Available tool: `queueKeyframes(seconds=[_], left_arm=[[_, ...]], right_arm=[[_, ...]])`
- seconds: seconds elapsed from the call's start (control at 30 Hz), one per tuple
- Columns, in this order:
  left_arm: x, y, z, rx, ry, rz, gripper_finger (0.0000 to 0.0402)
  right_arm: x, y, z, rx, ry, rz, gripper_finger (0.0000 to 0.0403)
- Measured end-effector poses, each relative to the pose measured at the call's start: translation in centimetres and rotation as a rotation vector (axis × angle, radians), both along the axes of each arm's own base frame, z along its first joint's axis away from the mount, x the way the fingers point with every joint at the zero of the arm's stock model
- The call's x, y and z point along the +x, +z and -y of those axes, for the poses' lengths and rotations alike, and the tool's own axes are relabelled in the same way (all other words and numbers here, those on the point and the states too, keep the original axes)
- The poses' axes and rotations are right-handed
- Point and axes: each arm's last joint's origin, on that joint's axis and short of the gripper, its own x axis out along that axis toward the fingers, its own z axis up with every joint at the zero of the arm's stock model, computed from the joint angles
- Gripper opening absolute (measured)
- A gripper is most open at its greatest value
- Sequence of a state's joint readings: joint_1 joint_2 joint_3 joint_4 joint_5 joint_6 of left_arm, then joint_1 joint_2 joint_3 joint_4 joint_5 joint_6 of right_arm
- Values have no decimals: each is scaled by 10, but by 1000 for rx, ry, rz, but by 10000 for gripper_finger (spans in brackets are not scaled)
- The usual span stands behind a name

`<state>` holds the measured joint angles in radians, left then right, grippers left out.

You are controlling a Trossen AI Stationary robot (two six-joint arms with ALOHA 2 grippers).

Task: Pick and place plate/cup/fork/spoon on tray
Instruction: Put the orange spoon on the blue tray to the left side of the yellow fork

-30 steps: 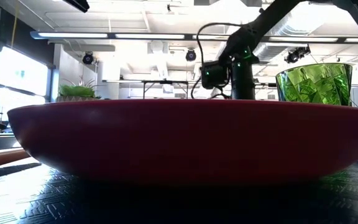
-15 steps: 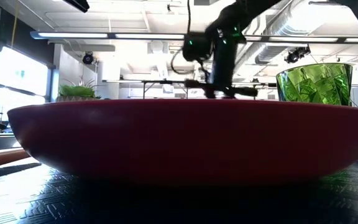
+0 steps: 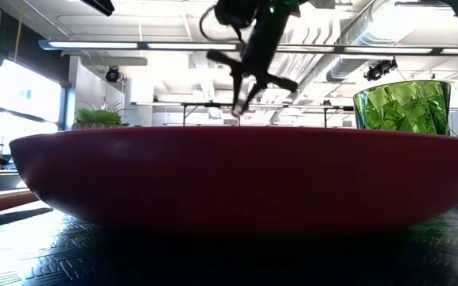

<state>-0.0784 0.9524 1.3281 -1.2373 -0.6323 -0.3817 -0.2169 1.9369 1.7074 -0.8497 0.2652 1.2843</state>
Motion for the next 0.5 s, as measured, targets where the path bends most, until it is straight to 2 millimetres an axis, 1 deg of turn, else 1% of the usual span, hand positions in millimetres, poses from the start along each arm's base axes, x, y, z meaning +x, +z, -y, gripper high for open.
queueKeyframes(seconds=[0.1,0.23,0.33,0.5], left_arm=[[0,0,0,0,0,0,99],[0,0,0,0,0,0,99],[0,0,0,0,0,0,99],[0,0,0,0,0,0,99]], right_arm=[[5,17,-4,-46,-4,47,34],[8,33,-7,-89,-9,91,34],[9,40,-6,-106,-12,108,34],[12,43,-7,-123,-2,138,34]])
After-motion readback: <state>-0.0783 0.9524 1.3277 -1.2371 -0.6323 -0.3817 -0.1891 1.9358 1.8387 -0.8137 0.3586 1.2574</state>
